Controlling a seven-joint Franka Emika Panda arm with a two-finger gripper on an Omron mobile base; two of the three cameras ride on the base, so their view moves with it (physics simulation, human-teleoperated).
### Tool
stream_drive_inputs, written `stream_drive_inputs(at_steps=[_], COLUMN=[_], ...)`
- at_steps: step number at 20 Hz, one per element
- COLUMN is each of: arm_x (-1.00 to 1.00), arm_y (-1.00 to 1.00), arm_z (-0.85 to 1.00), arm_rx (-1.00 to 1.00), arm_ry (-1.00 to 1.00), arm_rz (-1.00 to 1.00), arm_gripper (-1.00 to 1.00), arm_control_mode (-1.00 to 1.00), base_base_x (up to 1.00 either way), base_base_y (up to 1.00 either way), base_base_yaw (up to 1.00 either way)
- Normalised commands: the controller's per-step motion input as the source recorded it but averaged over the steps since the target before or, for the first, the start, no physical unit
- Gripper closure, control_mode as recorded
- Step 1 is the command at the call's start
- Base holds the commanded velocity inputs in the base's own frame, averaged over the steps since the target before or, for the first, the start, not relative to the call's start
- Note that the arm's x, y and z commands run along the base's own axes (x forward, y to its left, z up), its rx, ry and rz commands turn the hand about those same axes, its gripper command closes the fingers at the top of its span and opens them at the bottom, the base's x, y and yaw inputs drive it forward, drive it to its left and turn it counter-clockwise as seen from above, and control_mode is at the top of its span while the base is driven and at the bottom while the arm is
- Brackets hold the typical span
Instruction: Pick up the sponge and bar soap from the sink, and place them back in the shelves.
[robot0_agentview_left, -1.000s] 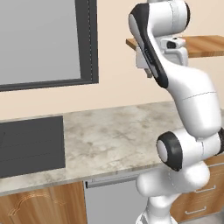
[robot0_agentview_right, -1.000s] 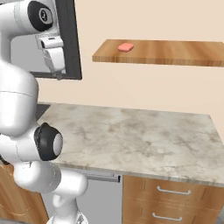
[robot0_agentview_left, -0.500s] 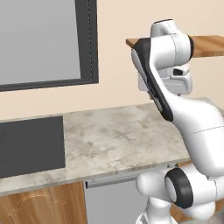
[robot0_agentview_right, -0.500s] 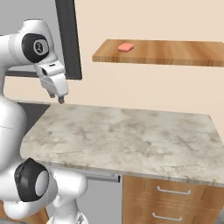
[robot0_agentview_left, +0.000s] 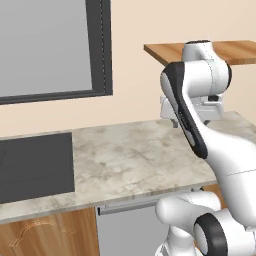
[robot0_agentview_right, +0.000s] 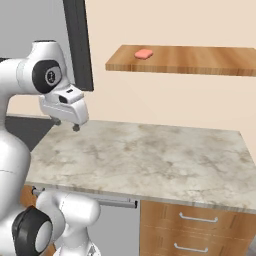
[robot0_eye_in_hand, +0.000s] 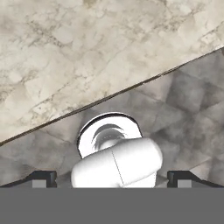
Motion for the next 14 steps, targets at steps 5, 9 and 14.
stream_drive_inputs(at_steps=[5,9,14], arm_x=[-0.02,-0.06,0.0], arm_y=[0.0,0.06,0.04], arm_z=[-0.25,-0.4,-0.17], arm_rx=[0.14,0.09,0.03], arm_ry=[0.0,0.0,0.0], arm_rz=[0.2,0.15,0.06], arm_gripper=[-1.0,-1.0,-1.0], arm_control_mode=[-1.0,-1.0,1.0], base_base_x=[0.0,0.0,-0.05], base_base_y=[0.0,0.0,0.14], base_base_yaw=[0.0,0.0,0.09])
